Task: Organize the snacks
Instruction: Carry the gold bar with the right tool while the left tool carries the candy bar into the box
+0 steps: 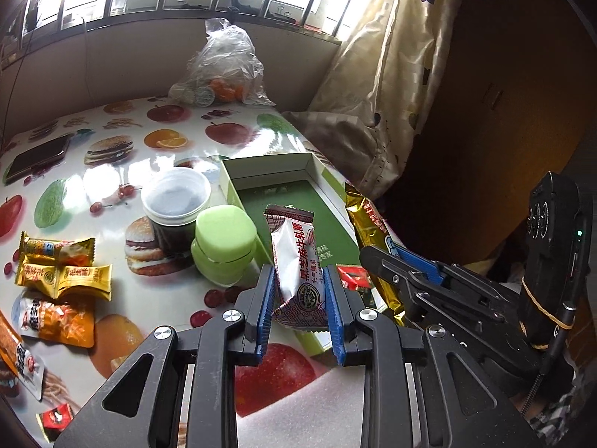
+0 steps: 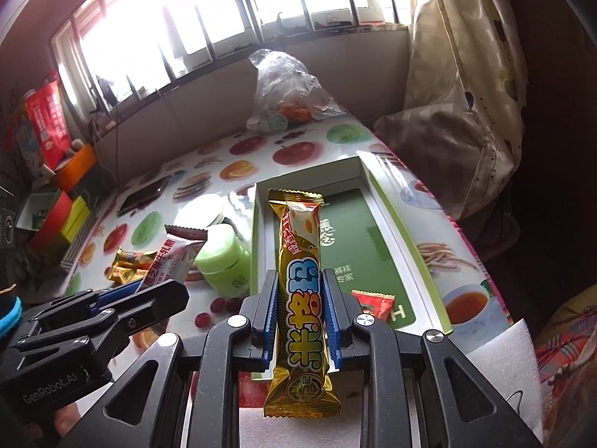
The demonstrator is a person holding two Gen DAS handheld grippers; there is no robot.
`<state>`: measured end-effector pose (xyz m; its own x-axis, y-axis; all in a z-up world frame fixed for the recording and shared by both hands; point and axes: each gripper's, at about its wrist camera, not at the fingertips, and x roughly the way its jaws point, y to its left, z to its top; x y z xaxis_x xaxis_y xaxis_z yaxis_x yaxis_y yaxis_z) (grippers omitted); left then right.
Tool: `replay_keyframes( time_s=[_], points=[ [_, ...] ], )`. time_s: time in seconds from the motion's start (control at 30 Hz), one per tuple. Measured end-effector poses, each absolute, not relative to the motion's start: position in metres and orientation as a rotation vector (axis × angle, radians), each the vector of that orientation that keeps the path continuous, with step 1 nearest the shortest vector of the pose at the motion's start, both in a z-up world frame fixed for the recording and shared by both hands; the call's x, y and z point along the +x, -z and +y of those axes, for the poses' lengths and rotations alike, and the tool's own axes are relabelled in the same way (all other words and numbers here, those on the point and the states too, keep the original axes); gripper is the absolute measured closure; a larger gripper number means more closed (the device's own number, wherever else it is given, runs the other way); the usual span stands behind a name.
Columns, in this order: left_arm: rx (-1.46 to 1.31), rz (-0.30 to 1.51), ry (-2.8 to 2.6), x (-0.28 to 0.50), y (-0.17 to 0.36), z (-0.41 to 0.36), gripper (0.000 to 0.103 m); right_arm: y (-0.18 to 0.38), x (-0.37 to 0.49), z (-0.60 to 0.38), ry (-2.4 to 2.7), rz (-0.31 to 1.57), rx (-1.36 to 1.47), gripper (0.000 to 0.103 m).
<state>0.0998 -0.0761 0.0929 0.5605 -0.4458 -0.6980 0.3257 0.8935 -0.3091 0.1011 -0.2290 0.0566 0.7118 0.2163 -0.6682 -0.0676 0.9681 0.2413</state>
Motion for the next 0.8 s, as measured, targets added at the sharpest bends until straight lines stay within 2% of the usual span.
replay_keyframes(
  time_s=[0.8],
  points=[
    [-0.109,0.974,0.446,0.138,-0.052,-0.127,0.076,-0.013,0.145,-0.261,-0.118,0.866,0.114,0.082]
  ],
)
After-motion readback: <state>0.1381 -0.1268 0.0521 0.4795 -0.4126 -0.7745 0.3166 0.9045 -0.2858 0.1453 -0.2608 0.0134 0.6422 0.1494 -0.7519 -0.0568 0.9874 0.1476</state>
